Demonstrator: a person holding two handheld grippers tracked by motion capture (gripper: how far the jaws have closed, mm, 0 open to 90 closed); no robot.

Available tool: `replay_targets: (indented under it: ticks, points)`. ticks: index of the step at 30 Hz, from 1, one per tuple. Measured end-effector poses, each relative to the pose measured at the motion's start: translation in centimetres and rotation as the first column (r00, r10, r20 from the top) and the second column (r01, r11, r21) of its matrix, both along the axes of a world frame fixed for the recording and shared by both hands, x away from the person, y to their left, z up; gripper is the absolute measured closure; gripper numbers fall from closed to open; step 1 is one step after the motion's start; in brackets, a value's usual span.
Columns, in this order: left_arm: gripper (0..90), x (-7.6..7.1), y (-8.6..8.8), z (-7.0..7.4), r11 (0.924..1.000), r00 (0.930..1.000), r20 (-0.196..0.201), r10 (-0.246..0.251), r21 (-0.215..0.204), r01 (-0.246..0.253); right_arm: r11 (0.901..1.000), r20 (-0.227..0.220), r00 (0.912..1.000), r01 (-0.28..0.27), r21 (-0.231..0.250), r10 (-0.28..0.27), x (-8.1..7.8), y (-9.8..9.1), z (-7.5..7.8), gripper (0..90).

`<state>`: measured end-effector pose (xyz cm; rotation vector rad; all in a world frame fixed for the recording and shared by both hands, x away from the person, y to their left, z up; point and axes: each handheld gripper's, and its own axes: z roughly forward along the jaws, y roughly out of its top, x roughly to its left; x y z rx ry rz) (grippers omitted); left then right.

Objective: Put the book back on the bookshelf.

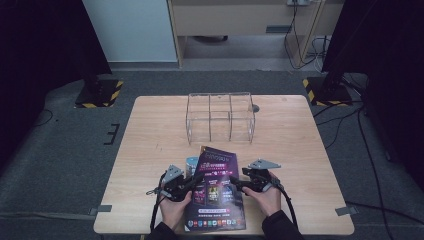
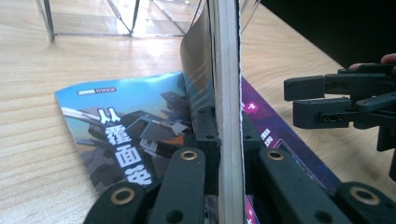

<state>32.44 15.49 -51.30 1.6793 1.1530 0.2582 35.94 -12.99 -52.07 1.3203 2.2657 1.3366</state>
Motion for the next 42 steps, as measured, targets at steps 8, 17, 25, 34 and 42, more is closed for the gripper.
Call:
replay_targets:
  ticks: [8, 17, 25, 34, 42]
  points:
    - [83.9, -0.6, 0.3, 1.6, 0.9988, 0.9972, 0.074, -0.012, -0.047, 0.015, 0.9997, -0.015, 0.9996, -0.023, 0.01, 0.024, 0.3, -0.5, 0.3, 33.5]
    - [83.9, -1.0, 0.5, 2.4, 0.9981, 0.9946, 0.103, -0.013, -0.059, 0.019, 0.9974, -0.028, 0.9987, -0.04, 0.06, 0.042, 0.5, -0.4, 0.3, 32.4]
    - [83.8, -1.2, 0.5, 2.9, 0.997, 0.9925, 0.121, -0.017, -0.073, 0.026, 0.9928, -0.049, 0.9953, -0.079, 0.09, 0.084, 0.7, -0.1, 0.0, 31.1]
    - [83.9, -1.2, 0.5, 2.8, 0.9974, 0.9923, 0.122, -0.018, -0.067, 0.026, 0.9777, -0.136, 0.9796, -0.124, 0.169, 0.148, 0.8, 0.3, -1.1, 30.7]
    - [83.8, -1.1, 0.4, 2.6, 0.9976, 0.9924, 0.121, -0.018, -0.064, 0.026, 0.9712, -0.177, 0.9684, -0.141, 0.192, 0.176, 0.9, 0.7, -1.5, 35.7]
